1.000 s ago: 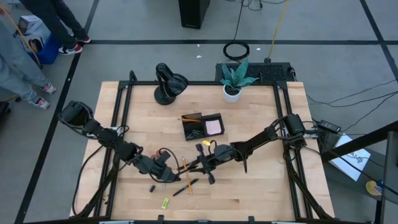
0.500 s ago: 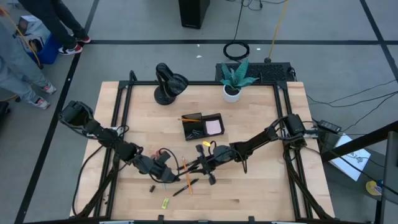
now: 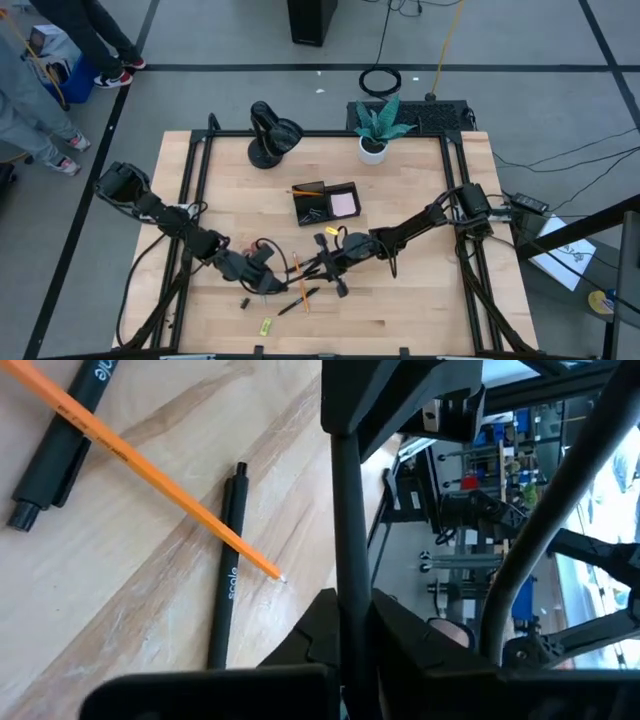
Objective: Pick and place office supplies into organizer
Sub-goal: Put the black binder clip into the desk organizer
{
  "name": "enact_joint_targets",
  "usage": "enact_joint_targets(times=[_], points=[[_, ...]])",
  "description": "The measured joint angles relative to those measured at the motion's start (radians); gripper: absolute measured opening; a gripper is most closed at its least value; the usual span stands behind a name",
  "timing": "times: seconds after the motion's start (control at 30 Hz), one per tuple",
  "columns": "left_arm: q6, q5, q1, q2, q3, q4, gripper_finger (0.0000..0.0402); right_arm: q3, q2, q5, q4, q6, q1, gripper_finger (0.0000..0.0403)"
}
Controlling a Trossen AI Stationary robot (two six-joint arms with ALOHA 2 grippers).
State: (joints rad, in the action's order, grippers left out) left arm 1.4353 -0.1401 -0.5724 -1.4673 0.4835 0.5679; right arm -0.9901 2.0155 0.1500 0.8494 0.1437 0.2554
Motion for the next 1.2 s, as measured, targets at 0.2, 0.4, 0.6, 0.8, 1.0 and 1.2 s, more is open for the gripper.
enact_joint_targets(times=[0.2, 0.4, 0.6, 0.8, 1.0, 1.2], points=[[-0.038, -0.014, -0.021, 0.0, 0.0, -0.024, 0.0051, 0.0, -0.015, 0.039, 0.02, -0.081, 0.002, 0.0101], [-0.126, -0.037, -0.054, 0.0, 0.0, -0.03, 0.0028, 0.016, -0.104, 0.039, 0.019, -0.125, 0.005, 0.0128], [-0.248, -0.114, -0.098, 0.0, 0.0, -0.03, 0.0031, 0.065, -0.235, 0.078, 0.022, -0.268, 0.019, 0.0139], [-0.379, -0.242, -0.143, 0.0, 0.0, 0.042, 0.0044, 0.125, -0.315, 0.086, 0.028, -0.268, 0.046, 0.0134], [-0.478, -0.345, -0.174, 0.0, 0.0, 0.137, 0.0019, 0.176, -0.322, -0.052, 0.068, -0.26, 0.081, 0.0131], [-0.555, -0.395, -0.19, 0.0, 0.0, 0.163, 0.0038, 0.209, -0.322, -0.254, 0.079, -0.18, 0.11, 0.013]])
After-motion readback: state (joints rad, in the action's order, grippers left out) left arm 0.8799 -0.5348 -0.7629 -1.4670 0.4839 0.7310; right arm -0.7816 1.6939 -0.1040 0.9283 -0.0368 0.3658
